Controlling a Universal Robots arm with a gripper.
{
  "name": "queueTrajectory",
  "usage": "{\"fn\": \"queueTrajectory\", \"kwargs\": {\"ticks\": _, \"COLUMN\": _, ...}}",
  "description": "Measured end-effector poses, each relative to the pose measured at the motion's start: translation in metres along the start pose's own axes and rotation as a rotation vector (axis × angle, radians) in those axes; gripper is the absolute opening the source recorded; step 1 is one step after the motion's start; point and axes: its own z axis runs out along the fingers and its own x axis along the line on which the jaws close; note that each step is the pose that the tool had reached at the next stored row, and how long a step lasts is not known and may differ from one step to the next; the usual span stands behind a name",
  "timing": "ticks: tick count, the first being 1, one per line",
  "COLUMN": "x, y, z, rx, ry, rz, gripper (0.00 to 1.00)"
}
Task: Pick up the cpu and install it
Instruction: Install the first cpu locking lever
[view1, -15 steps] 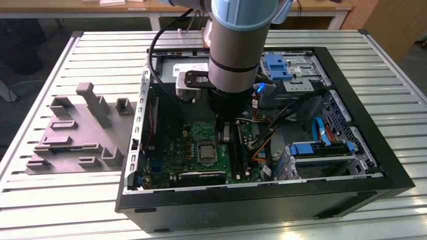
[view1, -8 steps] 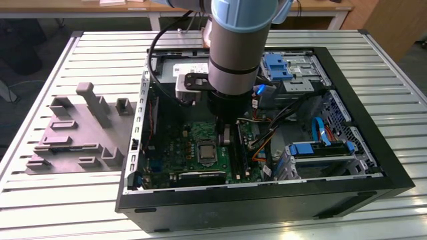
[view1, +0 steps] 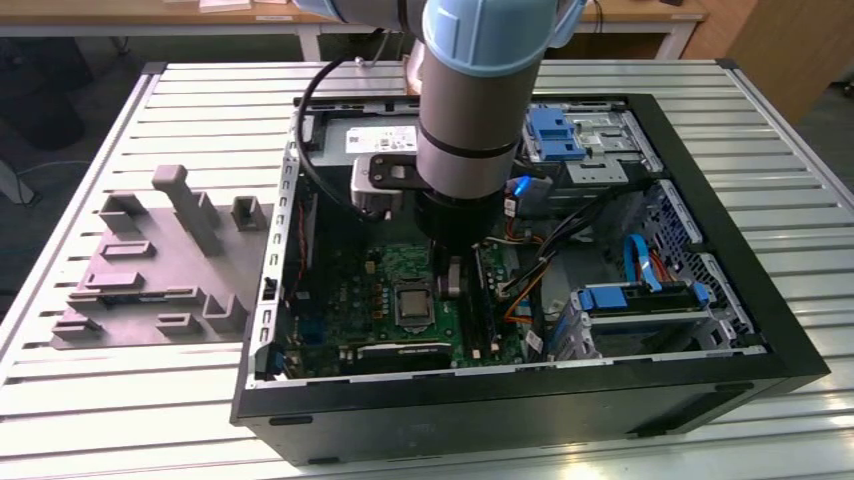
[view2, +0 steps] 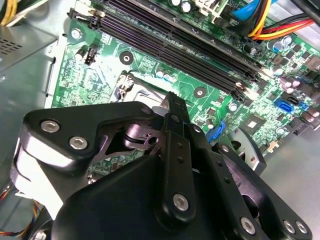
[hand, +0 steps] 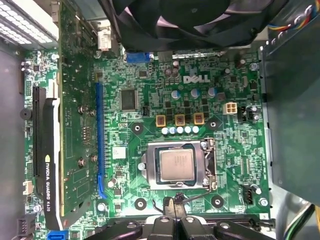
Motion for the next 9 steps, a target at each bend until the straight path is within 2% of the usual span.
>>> {"fn": "queueTrajectory", "kwargs": {"ticks": 5, "x": 0.0022, "y": -0.0002, "z": 0.0061, "rx": 0.0006, "ry": 0.0006, "rz": -0.013, "gripper": 0.11}}
{"fn": "queueTrajectory", "kwargs": {"ticks": 9, "x": 0.0065, "y": -0.0002, "z": 0.0082, "rx": 0.0013, "ry": 0.0013, "rz": -0.028, "gripper": 0.11}}
